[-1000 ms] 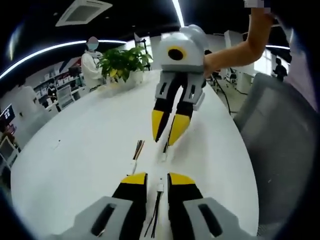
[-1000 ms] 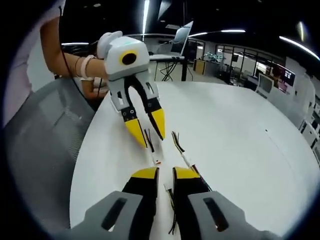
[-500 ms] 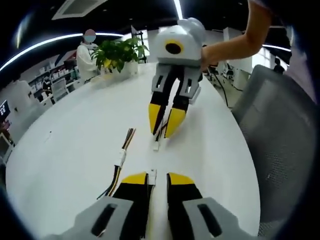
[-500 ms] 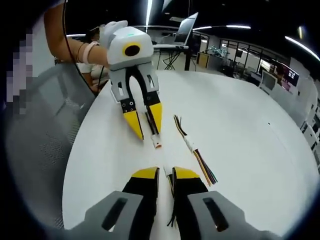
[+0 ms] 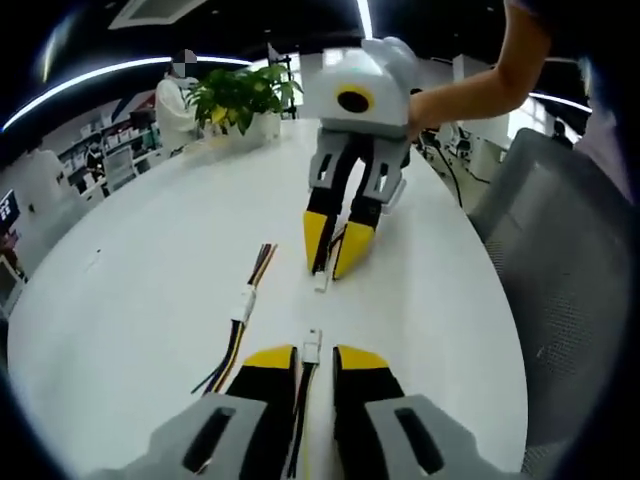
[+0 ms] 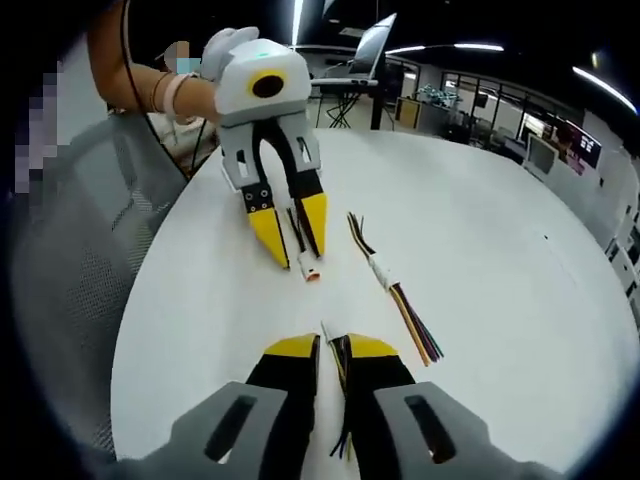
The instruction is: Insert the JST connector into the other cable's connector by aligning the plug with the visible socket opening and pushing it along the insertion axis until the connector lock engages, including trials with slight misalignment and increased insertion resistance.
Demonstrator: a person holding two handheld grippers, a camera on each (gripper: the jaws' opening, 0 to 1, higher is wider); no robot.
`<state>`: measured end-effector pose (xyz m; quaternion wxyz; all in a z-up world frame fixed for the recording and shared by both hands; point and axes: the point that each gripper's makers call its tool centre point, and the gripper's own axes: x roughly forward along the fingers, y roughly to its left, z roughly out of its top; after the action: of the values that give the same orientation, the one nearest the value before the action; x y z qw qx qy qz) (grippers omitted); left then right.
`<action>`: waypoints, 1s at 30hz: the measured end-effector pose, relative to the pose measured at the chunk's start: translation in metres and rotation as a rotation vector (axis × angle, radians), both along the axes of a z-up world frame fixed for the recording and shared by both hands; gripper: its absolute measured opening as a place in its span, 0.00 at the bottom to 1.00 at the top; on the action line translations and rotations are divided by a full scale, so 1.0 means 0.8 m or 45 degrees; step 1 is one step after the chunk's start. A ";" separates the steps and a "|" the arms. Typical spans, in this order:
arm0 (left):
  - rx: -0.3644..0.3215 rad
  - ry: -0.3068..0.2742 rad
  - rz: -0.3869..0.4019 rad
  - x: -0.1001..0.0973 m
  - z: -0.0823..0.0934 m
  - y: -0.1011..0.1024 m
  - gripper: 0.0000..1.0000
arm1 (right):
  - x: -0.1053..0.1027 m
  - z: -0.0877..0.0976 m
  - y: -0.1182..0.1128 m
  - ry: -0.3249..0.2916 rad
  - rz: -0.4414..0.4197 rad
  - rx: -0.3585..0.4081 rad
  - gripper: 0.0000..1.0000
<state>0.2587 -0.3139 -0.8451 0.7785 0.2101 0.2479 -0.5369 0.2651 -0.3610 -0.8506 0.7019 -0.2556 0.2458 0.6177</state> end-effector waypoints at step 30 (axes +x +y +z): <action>0.000 -0.035 -0.008 0.002 -0.001 -0.001 0.00 | 0.010 0.001 0.003 0.079 -0.118 0.025 0.03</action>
<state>0.2605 -0.3145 -0.8457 0.7801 0.2183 0.2364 -0.5365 0.2731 -0.3583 -0.8498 0.7243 -0.2179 0.2730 0.5944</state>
